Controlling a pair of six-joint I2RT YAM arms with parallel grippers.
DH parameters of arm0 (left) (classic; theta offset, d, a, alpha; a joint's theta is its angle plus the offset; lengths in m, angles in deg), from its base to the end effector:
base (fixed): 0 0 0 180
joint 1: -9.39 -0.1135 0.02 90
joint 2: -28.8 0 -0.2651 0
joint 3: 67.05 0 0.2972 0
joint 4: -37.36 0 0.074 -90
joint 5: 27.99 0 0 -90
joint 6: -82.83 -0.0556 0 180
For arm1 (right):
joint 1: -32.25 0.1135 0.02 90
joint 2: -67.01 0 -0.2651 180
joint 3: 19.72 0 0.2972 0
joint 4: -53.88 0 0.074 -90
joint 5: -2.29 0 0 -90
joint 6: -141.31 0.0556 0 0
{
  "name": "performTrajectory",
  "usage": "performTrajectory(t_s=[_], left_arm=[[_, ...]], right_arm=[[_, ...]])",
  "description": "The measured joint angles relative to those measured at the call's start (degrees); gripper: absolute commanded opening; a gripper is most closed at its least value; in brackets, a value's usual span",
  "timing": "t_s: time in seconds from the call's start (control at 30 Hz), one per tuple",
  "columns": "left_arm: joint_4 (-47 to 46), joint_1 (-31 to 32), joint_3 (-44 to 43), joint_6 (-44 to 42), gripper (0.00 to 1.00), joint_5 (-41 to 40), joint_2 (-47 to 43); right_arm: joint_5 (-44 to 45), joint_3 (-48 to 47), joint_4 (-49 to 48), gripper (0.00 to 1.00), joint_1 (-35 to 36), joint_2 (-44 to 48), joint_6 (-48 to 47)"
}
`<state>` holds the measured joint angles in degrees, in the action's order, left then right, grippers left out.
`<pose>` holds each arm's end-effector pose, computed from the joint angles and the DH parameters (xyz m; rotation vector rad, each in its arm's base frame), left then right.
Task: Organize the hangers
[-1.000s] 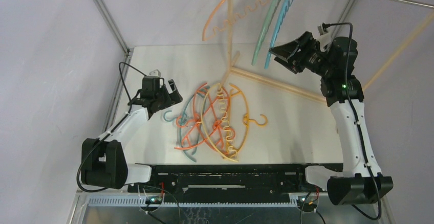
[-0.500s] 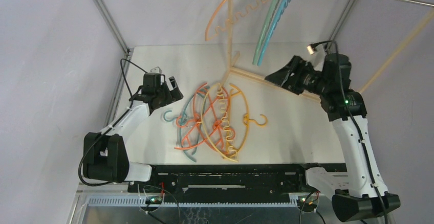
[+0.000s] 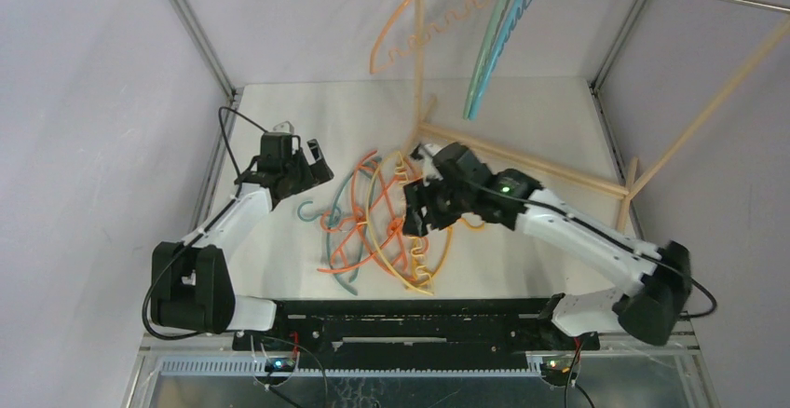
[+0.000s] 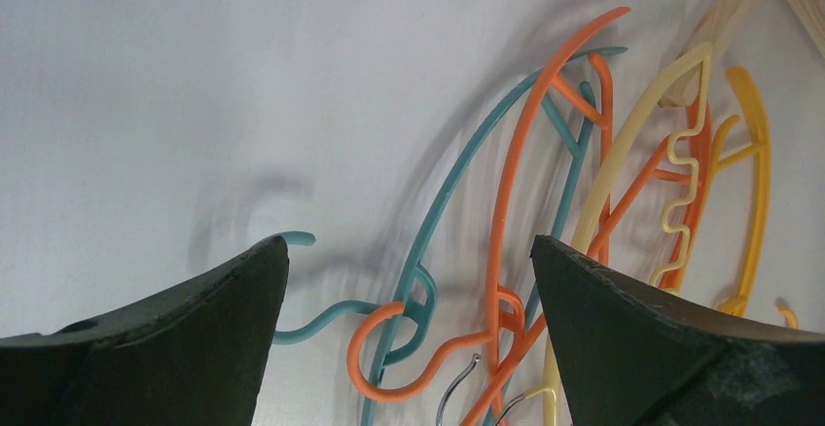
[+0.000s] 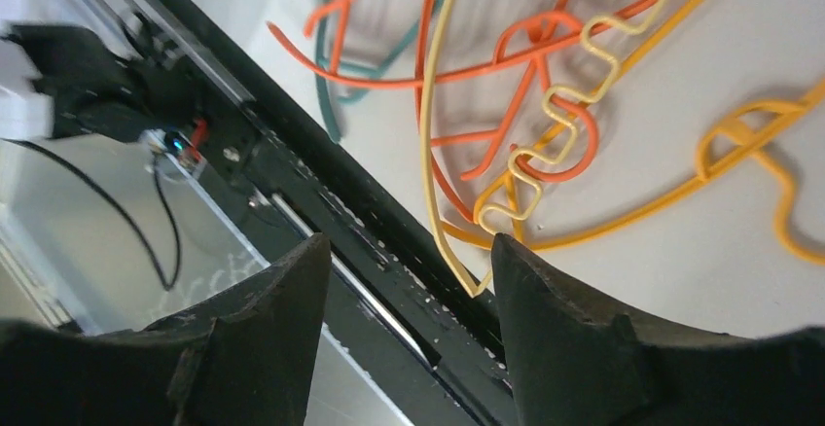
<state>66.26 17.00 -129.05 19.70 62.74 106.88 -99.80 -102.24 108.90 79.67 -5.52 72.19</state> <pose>0.3394 -0.0461 0.1990 -0.3915 2.3446 -0.3064 0.2105 0.2463 0.3271 -0.6774 2.3972 0.7964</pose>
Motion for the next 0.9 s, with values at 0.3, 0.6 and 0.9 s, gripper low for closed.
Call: performTrajectory(t_s=[0.3, 0.6, 0.9], left_arm=[[0.02, 0.02, 4.28, 0.22, 1.0, -0.24, -5.31], [0.85, 0.02, 7.74, 0.63, 0.99, -0.76, -10.64], [1.36, 0.02, 8.28, 1.14, 0.99, -1.18, -13.05]], right_arm=[[0.0, 4.07, -9.44, 0.64, 5.97, -16.52, -1.44], [-2.4, 4.07, -16.96, 0.6, 7.72, -26.27, -1.64], [-2.49, 4.07, -18.47, 0.41, 10.93, -31.76, -1.77]])
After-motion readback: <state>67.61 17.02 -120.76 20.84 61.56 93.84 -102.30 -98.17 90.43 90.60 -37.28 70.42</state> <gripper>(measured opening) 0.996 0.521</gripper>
